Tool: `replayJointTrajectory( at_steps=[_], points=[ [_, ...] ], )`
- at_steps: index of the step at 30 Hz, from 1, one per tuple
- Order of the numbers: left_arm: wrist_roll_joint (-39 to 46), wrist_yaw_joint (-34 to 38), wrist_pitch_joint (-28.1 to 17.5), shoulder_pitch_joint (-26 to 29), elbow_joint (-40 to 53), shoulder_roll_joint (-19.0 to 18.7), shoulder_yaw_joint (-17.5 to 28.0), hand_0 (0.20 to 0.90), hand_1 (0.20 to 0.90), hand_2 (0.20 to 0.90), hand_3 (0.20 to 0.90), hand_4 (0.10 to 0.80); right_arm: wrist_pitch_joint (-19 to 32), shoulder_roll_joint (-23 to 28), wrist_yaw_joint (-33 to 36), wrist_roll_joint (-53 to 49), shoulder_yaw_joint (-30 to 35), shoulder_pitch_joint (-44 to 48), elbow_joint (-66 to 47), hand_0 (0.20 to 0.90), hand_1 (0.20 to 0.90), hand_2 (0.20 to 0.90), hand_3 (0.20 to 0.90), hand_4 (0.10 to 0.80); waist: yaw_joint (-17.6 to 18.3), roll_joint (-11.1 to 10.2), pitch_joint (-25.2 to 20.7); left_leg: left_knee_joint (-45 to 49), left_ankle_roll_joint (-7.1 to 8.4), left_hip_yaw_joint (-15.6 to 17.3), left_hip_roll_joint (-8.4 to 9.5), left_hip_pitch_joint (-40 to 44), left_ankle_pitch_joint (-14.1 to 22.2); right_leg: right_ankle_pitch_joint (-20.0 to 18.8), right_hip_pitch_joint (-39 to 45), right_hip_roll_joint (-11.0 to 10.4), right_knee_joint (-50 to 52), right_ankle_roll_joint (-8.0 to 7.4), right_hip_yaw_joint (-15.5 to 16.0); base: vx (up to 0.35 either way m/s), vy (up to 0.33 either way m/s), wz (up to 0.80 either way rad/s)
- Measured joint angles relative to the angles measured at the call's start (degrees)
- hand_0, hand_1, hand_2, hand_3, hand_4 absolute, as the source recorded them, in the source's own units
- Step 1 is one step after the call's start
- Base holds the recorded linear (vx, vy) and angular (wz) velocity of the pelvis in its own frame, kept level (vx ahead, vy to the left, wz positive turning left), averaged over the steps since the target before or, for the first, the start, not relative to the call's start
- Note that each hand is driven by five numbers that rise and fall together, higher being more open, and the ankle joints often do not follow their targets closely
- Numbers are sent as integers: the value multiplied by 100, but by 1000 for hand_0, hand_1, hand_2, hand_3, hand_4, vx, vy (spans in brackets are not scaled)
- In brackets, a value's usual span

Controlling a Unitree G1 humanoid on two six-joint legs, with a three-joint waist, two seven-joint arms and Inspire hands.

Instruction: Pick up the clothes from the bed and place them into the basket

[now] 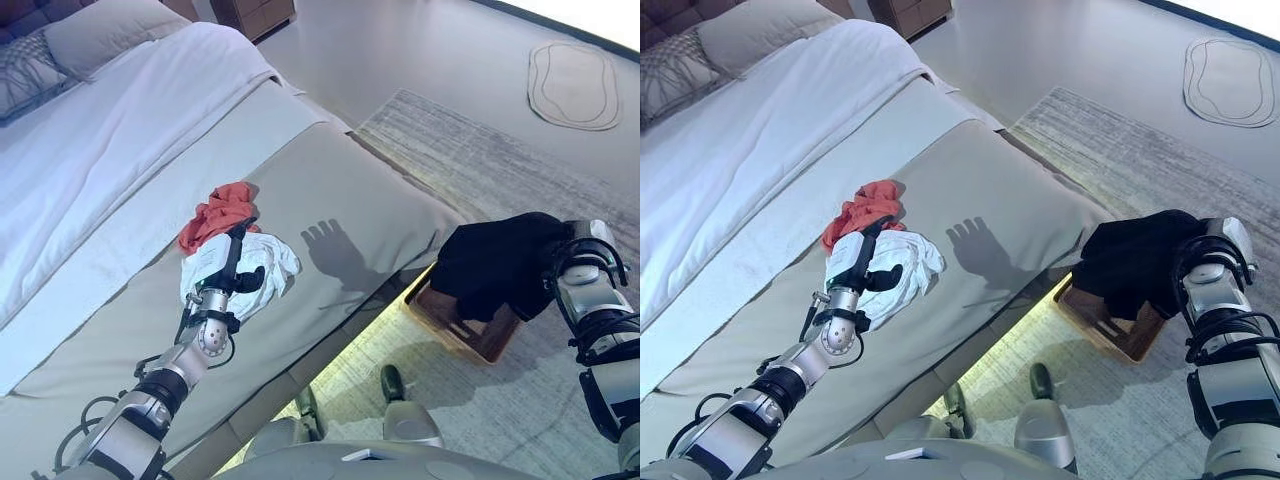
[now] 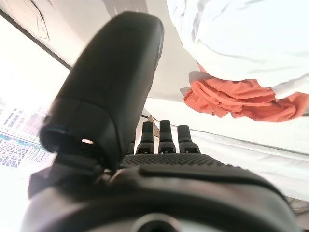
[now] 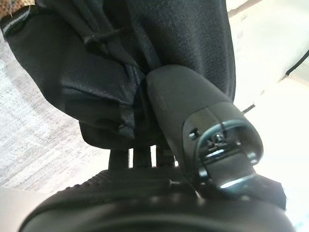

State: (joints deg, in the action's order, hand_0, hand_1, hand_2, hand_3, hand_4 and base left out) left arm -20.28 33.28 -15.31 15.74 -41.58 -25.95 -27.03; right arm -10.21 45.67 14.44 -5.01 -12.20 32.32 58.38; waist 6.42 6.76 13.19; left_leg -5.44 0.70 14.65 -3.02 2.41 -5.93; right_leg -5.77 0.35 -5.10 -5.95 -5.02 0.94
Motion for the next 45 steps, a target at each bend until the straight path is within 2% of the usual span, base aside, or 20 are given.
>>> replayJointTrajectory(
  at_steps=[3, 14, 22, 30, 35, 38, 45],
  points=[
    [-1, 0, -27, -2, 0, 14, -20, 900, 900, 900, 900, 800, 2, 0, 0, 75, -3, 0, 26, 900, 900, 900, 900, 800, 3, 10, 2, -10, 50, 0, -9, -14, 49, 16, -18, 4, 0, -20, -2, 0, 0, 0],
    [2, 1, -76, -7, 0, 27, -25, 900, 900, 900, 900, 800, -121, 0, 8, 68, -1, 0, 308, 900, 900, 900, 900, 800, -11, -1, 9, 17, 28, -24, 4, -47, 11, -5, -29, -4, 28, -1, 39, -1, -1, 1],
    [6, 4, -105, 6, 0, 27, -24, 900, 900, 900, 900, 800, -114, -3, 48, 67, 3, 4, 343, 900, 900, 900, 900, 800, -51, -86, 63, 14, 27, -96, -3, 49, 13, -1, 101, -1, 27, -2, 115, 17, -3, 3],
    [176, 255, -42, 3, 0, 59, -19, 900, 900, 900, 900, 800, 224, -5, 674, 215, -191, 15, -691, 900, 900, 900, 900, 800, -159, -108, 76, -8, 23, -179, -3, -72, 27, 2, 18, -2, 4, -2, 153, -11, 3, 3],
    [389, 433, 159, -52, 0, 151, 51, 900, 900, 900, 900, 800, 407, -59, 1175, 588, -629, 16, -1815, 900, 900, 900, 900, 800, -235, -131, 75, 12, 26, -385, -3, -182, -35, 1, 6, -1, 8, 0, 356, 18, -24, 19],
    [403, 548, 164, -74, 0, 178, 70, 900, 900, 900, 900, 800, 490, -218, 1233, 860, -895, 111, -2135, 900, 900, 900, 900, 800, -394, -180, 72, 19, 6, -522, -1, -254, -104, 0, 11, 2, 26, 1, 501, 20, -35, 24],
    [406, 750, 175, -220, 20, 244, 370, 900, 900, 900, 900, 800, 490, -385, 963, 1123, -1611, 614, -2246, 900, 900, 900, 900, 800, -930, -312, 64, 22, 42, -990, 15, -475, -198, 42, 46, 5, 27, 44, 967, 75, -19, 36]
  ],
)
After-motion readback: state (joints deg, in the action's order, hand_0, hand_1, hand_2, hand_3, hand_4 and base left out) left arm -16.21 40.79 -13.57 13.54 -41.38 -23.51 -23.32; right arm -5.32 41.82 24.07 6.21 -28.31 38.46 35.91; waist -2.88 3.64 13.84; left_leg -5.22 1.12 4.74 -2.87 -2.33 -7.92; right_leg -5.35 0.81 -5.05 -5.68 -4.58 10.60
